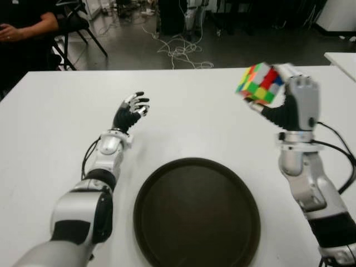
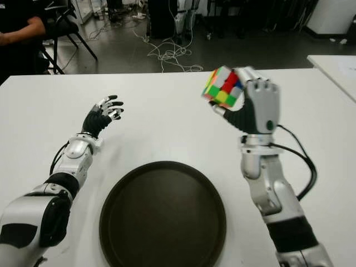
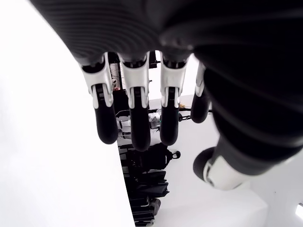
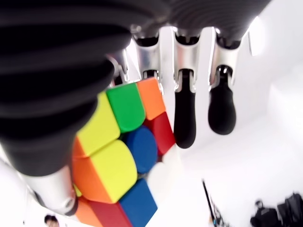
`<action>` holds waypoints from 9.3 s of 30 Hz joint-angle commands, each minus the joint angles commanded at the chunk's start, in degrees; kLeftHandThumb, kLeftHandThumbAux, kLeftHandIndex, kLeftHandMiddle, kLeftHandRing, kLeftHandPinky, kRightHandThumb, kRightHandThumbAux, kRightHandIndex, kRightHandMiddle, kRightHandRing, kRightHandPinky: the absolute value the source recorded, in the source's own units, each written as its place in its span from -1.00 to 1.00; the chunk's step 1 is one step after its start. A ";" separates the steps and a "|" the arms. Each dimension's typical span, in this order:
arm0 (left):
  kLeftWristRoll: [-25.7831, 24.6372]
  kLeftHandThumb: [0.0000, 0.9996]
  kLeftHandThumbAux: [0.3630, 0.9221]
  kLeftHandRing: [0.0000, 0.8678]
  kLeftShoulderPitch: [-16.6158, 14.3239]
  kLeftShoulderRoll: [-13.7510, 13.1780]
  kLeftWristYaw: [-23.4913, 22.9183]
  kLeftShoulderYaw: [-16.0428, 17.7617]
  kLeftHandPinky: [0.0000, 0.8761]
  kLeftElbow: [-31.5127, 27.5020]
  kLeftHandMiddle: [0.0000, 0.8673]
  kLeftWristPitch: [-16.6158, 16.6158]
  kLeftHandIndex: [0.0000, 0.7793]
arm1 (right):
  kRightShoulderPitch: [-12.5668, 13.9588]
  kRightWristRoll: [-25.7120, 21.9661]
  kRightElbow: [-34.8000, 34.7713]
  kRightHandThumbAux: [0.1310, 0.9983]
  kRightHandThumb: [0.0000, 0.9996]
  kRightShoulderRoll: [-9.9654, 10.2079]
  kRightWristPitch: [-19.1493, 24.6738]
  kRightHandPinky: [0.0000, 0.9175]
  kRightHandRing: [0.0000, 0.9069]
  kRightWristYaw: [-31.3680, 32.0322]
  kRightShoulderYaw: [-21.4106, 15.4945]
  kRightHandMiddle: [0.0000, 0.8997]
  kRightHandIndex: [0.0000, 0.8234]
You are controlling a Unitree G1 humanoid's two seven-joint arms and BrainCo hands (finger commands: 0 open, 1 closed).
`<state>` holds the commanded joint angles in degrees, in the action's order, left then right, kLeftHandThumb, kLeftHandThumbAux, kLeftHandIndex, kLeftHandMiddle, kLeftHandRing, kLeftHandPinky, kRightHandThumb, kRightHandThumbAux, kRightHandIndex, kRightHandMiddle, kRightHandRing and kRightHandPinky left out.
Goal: Pick up the Rubik's Cube and put it in the plate
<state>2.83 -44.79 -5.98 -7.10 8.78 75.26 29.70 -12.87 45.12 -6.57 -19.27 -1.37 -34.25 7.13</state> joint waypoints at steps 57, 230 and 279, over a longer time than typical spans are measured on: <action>0.28 -0.81 0.21 -0.41 -0.14 -0.58 0.12 -0.16 -0.36 -0.04 -0.41 0.12 -0.55 | -1.38 -20.03 20.57 0.38 0.39 -0.43 -41.95 0.44 0.44 39.67 14.53 0.40 0.03; -0.22 -0.83 0.36 -0.43 -0.54 -0.73 -1.62 -0.73 -0.37 -0.18 -0.44 -3.39 -0.58 | -24.74 -55.01 75.23 0.47 -1.00 9.31 -21.61 -0.24 -0.33 33.92 -24.93 -0.43 -0.64; -0.50 -0.94 0.33 -0.44 -0.82 -0.23 -1.76 -0.77 -0.37 -0.36 -0.46 -4.78 -0.55 | -22.06 -46.69 73.84 0.61 -0.94 9.38 -29.77 -0.32 -0.42 28.98 -18.41 -0.49 -0.68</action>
<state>2.33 -45.61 -6.21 -8.86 8.02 74.91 24.93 -34.93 -1.57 67.27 -9.88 -31.14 -5.27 -11.28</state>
